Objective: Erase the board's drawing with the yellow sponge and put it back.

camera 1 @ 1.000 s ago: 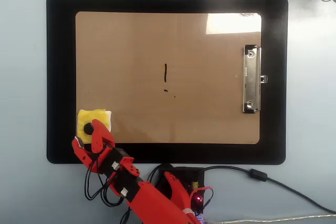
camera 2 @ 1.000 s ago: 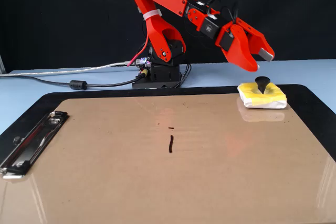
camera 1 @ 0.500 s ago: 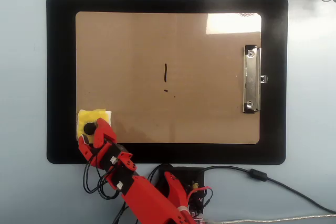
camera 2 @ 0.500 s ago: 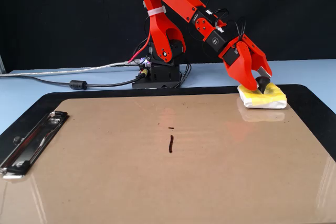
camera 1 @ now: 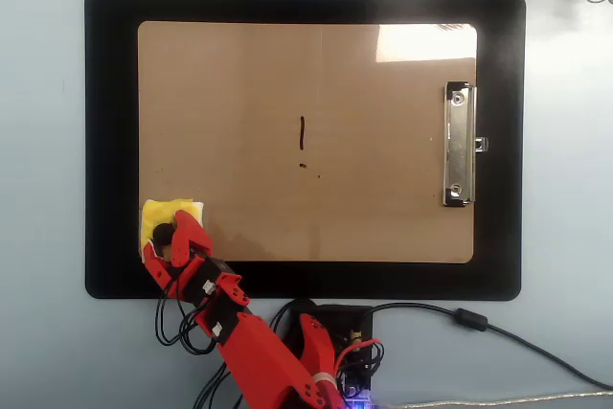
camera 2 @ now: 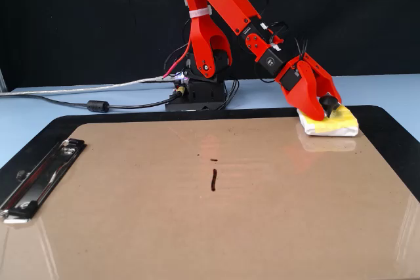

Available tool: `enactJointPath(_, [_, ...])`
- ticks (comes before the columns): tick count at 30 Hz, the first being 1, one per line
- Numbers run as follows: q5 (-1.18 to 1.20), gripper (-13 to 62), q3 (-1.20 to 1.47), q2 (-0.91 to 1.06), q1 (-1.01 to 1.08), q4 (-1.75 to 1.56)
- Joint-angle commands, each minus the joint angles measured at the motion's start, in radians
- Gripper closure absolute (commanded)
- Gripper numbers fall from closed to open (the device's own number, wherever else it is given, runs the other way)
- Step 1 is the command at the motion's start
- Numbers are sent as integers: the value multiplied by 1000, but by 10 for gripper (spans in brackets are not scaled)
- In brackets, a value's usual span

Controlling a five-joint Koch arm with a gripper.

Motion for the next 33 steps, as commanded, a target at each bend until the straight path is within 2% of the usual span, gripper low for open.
enactJointPath(1, [2, 166, -11, 9, -12, -31])
enactJointPath(3, [2, 173, -8, 9, -11, -32])
enactJointPath(5, [2, 214, -6, 11, -9, -32])
enactJointPath(11, [6, 417, 21, 11, -5, -129])
enactJointPath(14, [6, 572, 49, 11, 38, -195])
enactJointPath(20, [-5, 574, 41, 37, 94, -195])
enactJointPath(23, [-18, 574, 38, 183, 164, -87])
enactJointPath(25, [-46, 574, 15, 336, 282, 166])
enactJointPath(28, [-51, 574, -155, 540, 469, 670])
enactJointPath(30, [-31, 574, -318, 548, 632, 950])
enactJointPath(33, [20, 574, -426, 543, 828, 1072])
